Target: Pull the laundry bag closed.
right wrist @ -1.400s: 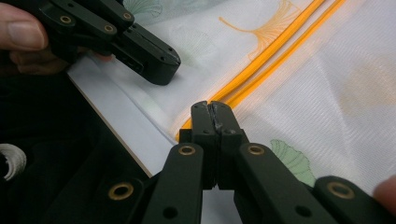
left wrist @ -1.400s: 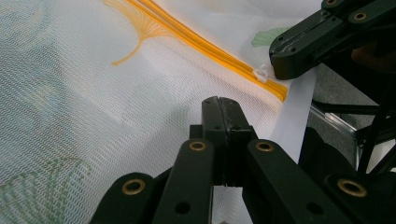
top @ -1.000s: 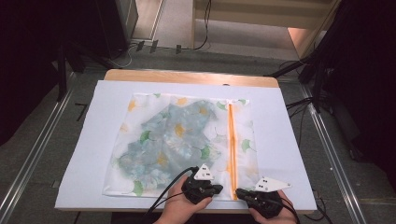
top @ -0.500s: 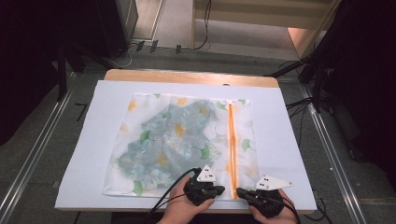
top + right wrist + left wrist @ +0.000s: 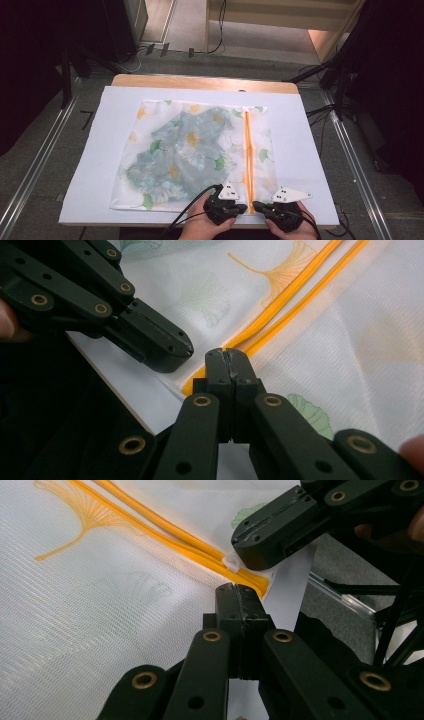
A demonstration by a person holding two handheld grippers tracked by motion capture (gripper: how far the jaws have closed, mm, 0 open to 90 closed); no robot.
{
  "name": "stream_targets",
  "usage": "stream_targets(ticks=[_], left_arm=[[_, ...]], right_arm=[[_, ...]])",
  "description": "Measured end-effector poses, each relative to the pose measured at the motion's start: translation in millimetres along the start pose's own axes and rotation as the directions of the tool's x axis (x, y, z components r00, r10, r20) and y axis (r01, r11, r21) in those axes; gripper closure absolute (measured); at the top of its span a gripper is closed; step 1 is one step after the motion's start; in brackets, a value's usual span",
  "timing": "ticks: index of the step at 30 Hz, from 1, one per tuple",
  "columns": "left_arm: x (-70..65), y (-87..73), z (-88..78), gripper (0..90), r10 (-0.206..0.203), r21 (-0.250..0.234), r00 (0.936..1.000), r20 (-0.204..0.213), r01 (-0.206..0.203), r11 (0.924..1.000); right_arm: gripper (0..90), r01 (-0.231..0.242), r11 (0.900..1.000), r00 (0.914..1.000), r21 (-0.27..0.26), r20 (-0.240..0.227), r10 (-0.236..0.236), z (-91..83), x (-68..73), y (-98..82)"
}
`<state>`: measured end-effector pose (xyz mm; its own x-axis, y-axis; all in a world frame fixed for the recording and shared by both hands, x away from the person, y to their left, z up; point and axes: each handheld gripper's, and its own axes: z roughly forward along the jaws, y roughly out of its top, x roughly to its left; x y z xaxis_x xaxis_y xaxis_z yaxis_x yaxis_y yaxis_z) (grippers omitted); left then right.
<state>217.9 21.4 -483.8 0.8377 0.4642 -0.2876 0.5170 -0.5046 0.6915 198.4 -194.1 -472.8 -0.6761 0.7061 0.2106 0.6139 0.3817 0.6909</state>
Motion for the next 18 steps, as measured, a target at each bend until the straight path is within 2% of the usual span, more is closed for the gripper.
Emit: stream_targets(ticks=[4,10,18], left_arm=[[0.2,-0.4,-0.1,90.0,0.0,-0.002,1.0,0.003,0.0,1.0],[0.5,-0.4,0.0,90.0,-0.002,-0.002,1.0,0.006,0.002,1.0],[0.5,-0.4,0.0,90.0,-0.004,-0.002,1.0,0.007,0.004,1.0]], right_arm=[[90.0,0.016,1.0,0.9999,-0.005,0.005,-0.016,0.5,-0.4,1.6],[90.0,0.009,1.0,0.9998,-0.013,0.017,-0.008,0.5,-2.6,5.2],[90.0,0.003,0.999,0.9998,-0.051,0.019,-0.002,-1.3,-9.0,11.0]])
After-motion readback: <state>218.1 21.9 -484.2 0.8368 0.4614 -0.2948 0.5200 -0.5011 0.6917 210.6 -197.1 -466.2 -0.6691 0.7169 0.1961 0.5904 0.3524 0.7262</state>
